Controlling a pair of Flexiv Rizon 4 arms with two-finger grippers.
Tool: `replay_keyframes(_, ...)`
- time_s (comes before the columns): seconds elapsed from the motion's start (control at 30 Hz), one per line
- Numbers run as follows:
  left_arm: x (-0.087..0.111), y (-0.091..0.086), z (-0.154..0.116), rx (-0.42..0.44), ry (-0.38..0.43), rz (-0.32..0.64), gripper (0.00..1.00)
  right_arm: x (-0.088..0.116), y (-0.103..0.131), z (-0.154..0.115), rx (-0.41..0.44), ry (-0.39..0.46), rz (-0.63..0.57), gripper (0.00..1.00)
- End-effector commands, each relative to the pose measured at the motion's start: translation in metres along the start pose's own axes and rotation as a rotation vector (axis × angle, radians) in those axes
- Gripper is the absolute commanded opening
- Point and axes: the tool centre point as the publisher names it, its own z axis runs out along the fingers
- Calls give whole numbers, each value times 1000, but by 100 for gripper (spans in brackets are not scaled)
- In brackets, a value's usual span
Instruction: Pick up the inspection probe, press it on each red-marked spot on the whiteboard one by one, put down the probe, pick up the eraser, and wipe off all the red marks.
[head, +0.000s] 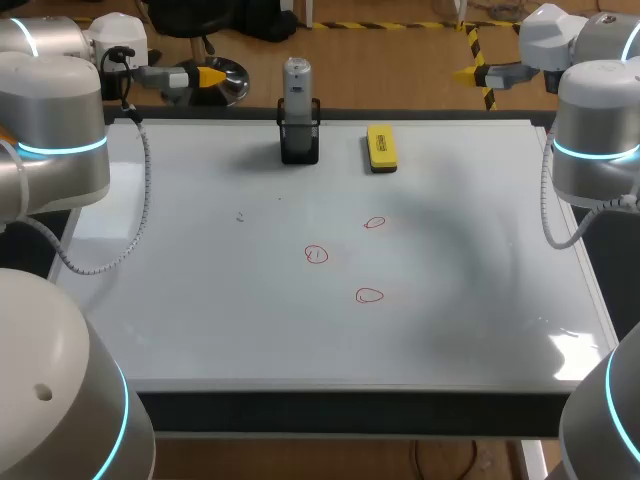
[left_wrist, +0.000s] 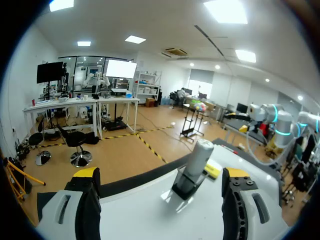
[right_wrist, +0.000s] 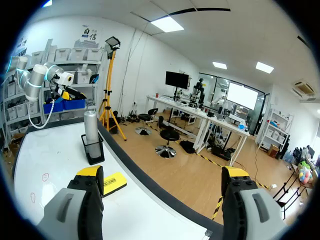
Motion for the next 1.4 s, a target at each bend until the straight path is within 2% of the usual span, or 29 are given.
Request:
replay_keyframes(0.03,0,0,0,0,0,0,100,0,0,0,0,0,0,100)
replay_keyframes(0.63,0,0,0,0,0,0,100,0,0,0,0,0,0,100)
replay_keyframes(0.87,10,1,10,10,138,25,100,0,0,0,0,0,0,100)
replay_keyframes(1.07,33,1,15,31,286,78,100,0,0,0,0,0,0,100)
replay_keyframes(1.4,63,4,31,43,450,153,100,0,0,0,0,0,0,100)
